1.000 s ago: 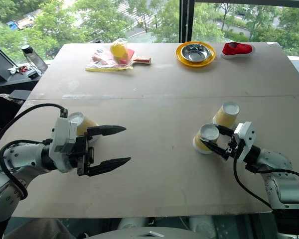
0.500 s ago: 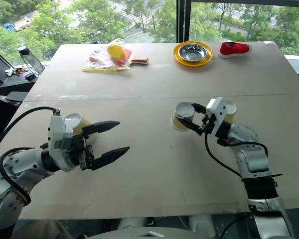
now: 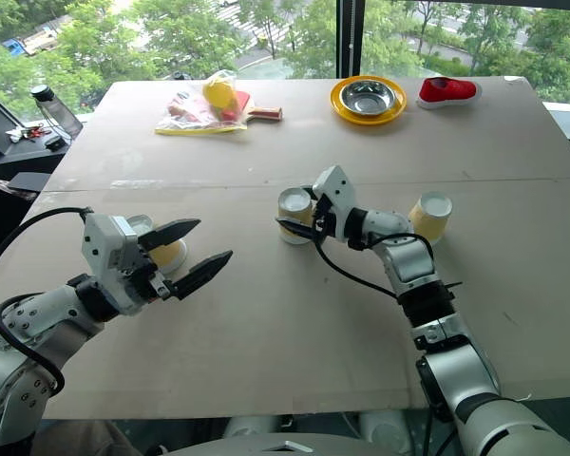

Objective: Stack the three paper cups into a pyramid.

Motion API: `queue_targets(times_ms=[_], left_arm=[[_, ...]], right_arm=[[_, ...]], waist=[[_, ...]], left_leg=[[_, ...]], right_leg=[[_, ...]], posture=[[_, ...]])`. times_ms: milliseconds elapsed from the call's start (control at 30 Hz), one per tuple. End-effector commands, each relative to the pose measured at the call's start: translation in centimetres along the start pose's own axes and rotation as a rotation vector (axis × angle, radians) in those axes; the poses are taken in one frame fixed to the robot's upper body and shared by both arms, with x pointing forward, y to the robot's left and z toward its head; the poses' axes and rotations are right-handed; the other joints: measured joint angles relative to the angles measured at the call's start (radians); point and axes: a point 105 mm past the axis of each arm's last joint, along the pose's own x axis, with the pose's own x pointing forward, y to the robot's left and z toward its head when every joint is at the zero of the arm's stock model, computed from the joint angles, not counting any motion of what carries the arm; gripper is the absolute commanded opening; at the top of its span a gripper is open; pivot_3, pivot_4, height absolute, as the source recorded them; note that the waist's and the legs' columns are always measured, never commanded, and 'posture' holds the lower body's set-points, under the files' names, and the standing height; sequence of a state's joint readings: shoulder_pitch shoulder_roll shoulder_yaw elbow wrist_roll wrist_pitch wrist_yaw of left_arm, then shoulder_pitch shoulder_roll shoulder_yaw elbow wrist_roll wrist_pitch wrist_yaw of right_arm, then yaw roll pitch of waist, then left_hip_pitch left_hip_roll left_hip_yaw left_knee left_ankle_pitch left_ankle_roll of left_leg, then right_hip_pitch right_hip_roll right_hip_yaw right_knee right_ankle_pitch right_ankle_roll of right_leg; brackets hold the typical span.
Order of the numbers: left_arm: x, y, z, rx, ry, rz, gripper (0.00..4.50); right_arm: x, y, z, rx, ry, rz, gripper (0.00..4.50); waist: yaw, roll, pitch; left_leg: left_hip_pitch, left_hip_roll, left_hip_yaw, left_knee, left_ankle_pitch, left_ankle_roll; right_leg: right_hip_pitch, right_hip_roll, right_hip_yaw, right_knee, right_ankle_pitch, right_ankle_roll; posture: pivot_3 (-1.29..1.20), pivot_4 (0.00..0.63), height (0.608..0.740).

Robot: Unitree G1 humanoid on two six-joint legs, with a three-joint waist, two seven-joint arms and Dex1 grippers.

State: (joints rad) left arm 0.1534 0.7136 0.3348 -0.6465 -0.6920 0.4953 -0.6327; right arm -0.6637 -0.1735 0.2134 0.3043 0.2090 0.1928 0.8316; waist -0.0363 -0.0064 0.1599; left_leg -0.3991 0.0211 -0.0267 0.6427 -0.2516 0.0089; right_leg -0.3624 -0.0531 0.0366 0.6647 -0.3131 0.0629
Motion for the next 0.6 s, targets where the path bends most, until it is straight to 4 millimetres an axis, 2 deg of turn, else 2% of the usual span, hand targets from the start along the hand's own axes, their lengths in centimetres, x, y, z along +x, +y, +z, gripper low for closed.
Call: queue_targets(times_ms=[33,233,300,433,467,600], left_arm=[[0.5,-0.7,1.1,-0.001,-0.052,-0.045,4.5],[1.5,-2.8,2.2,-0.027,-0.097,-0.218,4.5],[2.2,-3.2,2.4,-0.014,-0.091,-0.27,4.5],[3.7,-4.1,3.3,0.013,-0.093,-0.364,4.5],[4.1,-4.3,3.7,0.016,-0.103,-0.39,4.5],[5.2,-4.9,4.3,0.029,-0.109,-0.451,4.5]], right_arm=[[-1.0,-0.4,2.5,-0.046,-0.07,0.002,4.47],[-5.2,-0.1,4.0,-0.107,-0.088,-0.036,4.47],[-7.2,-0.7,4.6,-0.177,-0.092,-0.12,4.47],[-11.9,-2.6,5.7,-0.225,-0.078,-0.314,4.47],[-13.6,-3.1,5.6,-0.223,-0.054,-0.374,4.47],[-18.4,-4.2,4.4,-0.213,0.015,-0.571,4.47]], waist=[[-0.001,0.0,0.0],[0.005,0.0,0.0],[0.007,0.0,0.0],[0.006,0.0,0.0],[0.007,0.0,0.0],[0.021,-0.001,0.0]], left_leg=[[0.0,0.0,0.0,0.0,0.0,0.0],[-0.001,0.0,0.0,0.0,0.0,0.0],[-0.001,0.0,0.0,0.0,0.0,0.0],[-0.001,-0.001,0.0,0.0,0.0,0.001],[0.0,-0.001,0.001,0.0,0.0,0.001],[-0.001,-0.001,0.0,0.0,0.0,0.001]], right_leg=[[0.0,0.0,0.0,0.0,0.0,0.0],[0.0,-0.001,0.0,-0.001,0.0,0.0],[0.0,-0.001,0.0,-0.001,0.0,0.0],[0.0,0.0,0.0,0.0,0.0,0.0],[0.0,0.0,0.001,0.0,0.0,0.0],[0.001,0.0,0.001,-0.001,0.0,0.0]], posture=[[0.0,0.15,0.74],[0.0,0.15,0.74],[0.0,0.15,0.74],[0.0,0.15,0.74],[0.0,0.15,0.74],[0.0,0.15,0.74]])
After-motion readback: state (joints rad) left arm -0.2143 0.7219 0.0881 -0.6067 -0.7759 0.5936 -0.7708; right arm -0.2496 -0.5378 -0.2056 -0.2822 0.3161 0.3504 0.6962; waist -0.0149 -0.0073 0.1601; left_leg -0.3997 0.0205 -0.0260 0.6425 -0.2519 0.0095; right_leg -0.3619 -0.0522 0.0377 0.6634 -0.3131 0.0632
